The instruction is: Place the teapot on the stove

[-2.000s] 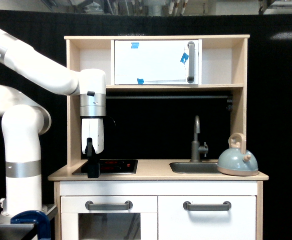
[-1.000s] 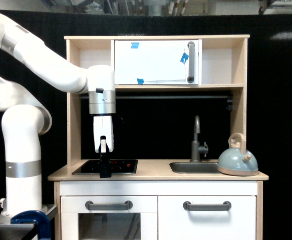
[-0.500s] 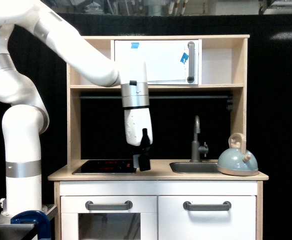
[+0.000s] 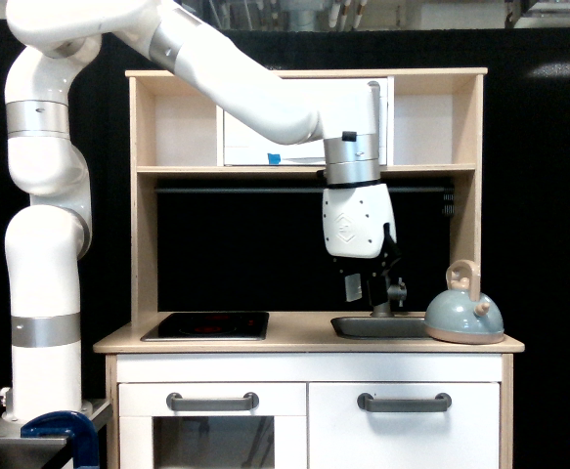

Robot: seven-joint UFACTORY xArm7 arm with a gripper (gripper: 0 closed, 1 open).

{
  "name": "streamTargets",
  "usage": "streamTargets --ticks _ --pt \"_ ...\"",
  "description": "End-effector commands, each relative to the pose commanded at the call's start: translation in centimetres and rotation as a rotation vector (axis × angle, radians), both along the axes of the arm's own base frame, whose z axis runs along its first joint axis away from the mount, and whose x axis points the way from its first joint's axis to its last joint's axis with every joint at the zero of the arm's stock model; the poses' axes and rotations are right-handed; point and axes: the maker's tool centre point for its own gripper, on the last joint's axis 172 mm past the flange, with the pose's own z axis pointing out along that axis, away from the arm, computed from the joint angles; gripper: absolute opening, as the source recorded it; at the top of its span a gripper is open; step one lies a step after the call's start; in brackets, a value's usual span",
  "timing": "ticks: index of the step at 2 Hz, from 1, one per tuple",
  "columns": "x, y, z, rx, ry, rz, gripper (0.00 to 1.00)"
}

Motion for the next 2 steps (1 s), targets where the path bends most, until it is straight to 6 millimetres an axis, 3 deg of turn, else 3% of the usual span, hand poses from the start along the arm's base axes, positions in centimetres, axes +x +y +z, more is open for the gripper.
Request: streamTargets --ticks 1,2 --pt "5.4 0.3 0.6 -0.034 0.011 0.287 1.00" --pt "8.6 -1.7 1.1 0.171 -0.018 0.409 1.00"
